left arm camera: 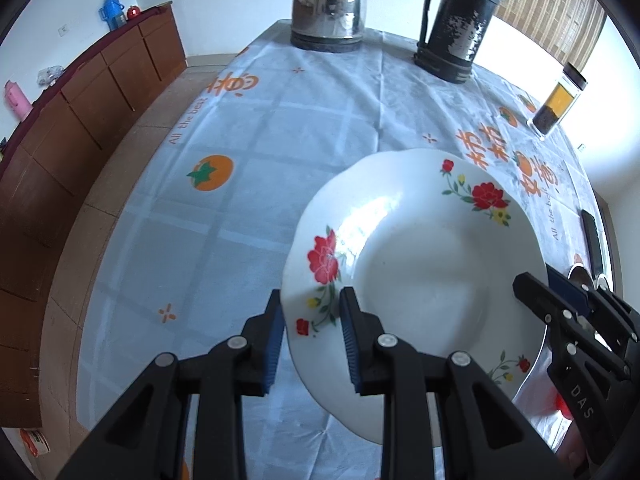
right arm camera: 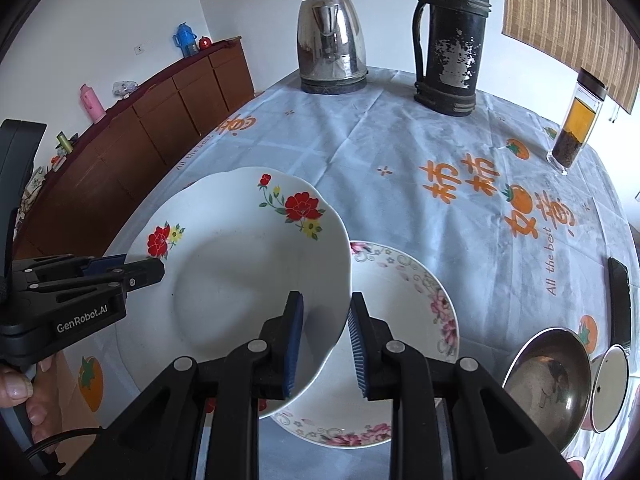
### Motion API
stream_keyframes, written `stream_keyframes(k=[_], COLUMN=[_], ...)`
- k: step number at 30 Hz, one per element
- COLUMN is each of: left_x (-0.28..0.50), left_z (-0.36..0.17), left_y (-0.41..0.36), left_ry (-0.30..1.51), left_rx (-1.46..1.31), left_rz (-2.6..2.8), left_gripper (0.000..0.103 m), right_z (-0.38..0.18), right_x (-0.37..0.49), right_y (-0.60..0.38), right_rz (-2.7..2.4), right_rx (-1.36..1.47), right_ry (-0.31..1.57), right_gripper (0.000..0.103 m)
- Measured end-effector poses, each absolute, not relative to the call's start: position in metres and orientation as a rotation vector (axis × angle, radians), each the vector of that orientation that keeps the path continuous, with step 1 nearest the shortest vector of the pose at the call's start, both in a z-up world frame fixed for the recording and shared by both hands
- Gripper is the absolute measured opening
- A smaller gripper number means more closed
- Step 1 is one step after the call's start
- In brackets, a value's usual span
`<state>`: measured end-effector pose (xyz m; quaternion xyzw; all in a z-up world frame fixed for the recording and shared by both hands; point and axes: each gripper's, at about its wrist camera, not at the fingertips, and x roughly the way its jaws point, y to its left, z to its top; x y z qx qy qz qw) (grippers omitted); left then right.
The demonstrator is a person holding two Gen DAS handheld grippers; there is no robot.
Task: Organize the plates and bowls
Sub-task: 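Carry the red-flower plate with both grippers over the pink-floral plate stack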
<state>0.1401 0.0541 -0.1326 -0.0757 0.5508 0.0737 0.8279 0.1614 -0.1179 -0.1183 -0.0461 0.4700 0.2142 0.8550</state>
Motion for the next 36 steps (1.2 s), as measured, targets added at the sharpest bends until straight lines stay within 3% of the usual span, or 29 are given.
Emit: stream_keyframes(k=[36], left_x=[0.16], left_z=[-0.15], left_y=[0.005], left_ry=[1.221], left_rx=[-0.09], left_rz=[0.058], left_gripper=[0.025], right_z=[-0.136], right_x=[0.165], right_y=[-0.168], right_rz=[0.352], right_rx=[-0.051], right_ry=[1.031], right_gripper=[0.025])
